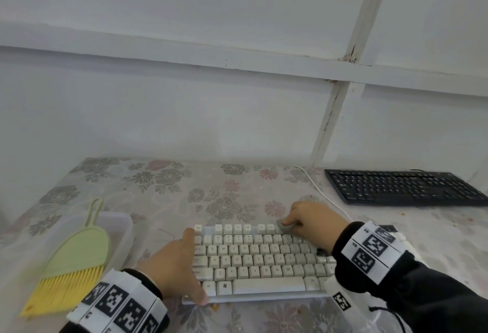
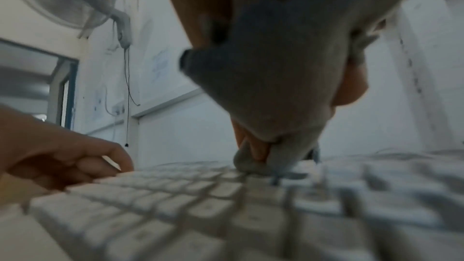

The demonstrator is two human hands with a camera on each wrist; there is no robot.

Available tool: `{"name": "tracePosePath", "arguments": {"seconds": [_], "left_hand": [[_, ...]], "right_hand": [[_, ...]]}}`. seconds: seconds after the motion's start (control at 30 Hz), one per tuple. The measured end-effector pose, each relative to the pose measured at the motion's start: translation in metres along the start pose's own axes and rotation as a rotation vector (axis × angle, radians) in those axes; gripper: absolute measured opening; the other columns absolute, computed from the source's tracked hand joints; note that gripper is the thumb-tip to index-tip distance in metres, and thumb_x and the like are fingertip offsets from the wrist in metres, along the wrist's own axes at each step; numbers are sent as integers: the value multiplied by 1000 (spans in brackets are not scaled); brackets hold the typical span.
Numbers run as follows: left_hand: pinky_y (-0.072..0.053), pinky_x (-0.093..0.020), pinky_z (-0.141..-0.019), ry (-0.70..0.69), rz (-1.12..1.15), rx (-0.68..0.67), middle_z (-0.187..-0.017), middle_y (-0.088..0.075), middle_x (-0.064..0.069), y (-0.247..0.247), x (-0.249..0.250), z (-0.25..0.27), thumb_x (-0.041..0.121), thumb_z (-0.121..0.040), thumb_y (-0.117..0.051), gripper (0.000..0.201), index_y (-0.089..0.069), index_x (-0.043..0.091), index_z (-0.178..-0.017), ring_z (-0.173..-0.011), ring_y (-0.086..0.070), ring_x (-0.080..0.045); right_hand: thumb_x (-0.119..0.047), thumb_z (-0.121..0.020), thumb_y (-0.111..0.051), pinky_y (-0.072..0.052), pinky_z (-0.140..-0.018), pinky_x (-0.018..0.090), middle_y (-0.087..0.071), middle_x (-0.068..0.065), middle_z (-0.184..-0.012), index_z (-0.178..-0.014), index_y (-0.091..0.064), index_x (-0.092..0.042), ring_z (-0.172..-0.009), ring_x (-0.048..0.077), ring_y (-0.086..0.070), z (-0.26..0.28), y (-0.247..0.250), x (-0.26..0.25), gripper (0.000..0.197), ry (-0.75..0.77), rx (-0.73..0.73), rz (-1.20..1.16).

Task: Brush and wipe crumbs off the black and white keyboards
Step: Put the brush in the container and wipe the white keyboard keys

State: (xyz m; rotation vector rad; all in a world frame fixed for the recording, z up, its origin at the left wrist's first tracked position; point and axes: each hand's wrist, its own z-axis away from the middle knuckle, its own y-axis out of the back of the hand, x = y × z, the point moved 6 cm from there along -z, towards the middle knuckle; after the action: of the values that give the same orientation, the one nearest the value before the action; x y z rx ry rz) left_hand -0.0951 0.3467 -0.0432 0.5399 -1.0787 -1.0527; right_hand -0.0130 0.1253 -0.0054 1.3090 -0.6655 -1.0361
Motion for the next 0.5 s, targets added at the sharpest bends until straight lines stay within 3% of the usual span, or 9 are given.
{"name": "tracePosePath", "arguments": {"seconds": [0.03,0.1,0.17,0.23,0.3,0.4,0.43,0.47,0.5], "left_hand": [[-49,-22,-84,-1,-2,0,-109,-52,7,0,1,1,35,-59,-80,98,-16,18,-131,-97,-54,-10],[-49,-20,-77,-8,-15,1,-108,-51,8,0,2,1,36,-60,-80,98,-16,17,-131,-96,-54,-10],[-47,-18,-70,-12,-23,-2,-108,-51,8,0,3,2,36,-61,-79,96,-16,17,-131,-95,-53,-9],[-46,-17,-66,-6,-24,-8,-107,-51,8,0,3,2,35,-61,-80,95,-17,17,-130,-94,-53,-9],[-47,-18,-67,0,-28,-10,-108,-51,8,0,3,2,35,-60,-80,96,-16,18,-130,-95,-54,-9],[-47,-18,-68,5,-31,-14,-108,-52,8,-1,3,2,35,-61,-80,97,-15,18,-131,-96,-54,-10],[-46,-18,-67,5,-34,-14,-108,-51,9,0,3,2,35,-61,-80,97,-15,18,-131,-96,-54,-10],[-46,-18,-65,6,-36,-14,-107,-51,9,0,4,2,35,-61,-80,97,-15,18,-131,-95,-54,-10],[-44,-18,-63,6,-38,-15,-106,-51,9,0,4,3,35,-61,-80,96,-15,18,-131,-95,-53,-10]], "right_hand": [[-30,-97,-46,-40,-62,17,-46,17,-79,-62,-43,-4,-71,30,-51,3,1,9,44,-29,3,-31],[-29,-95,-50,-47,-64,31,-49,20,-76,-72,-50,3,-72,38,-54,9,3,19,39,-46,34,-94],[-27,-94,-52,-50,-66,36,-45,7,-68,-77,-56,4,-63,32,-49,11,4,19,36,-73,27,-102],[-23,-94,-52,-52,-69,29,-49,-2,-65,-80,-65,3,-64,21,-52,7,6,20,32,-157,-20,-110],[-17,-94,-49,-54,-81,28,-57,-2,-76,-77,-65,-5,-73,21,-58,0,11,16,27,-221,-45,-36],[-14,-95,-48,-51,-91,30,-67,1,-105,-102,-70,-10,-94,21,-65,-10,16,-3,23,-208,-40,-13],[-15,-95,-49,-53,-90,32,-68,-4,-102,-99,-72,-13,-90,19,-66,-14,13,-12,24,-159,-59,-57],[-14,-94,-49,-54,-85,33,-67,-12,-86,-82,-72,-17,-76,17,-63,-16,10,-23,26,-87,-63,-93],[-10,-92,-49,-55,-77,32,-59,-14,-65,-60,-60,-22,-60,14,-53,-17,7,-34,36,-40,-68,-102]]}}
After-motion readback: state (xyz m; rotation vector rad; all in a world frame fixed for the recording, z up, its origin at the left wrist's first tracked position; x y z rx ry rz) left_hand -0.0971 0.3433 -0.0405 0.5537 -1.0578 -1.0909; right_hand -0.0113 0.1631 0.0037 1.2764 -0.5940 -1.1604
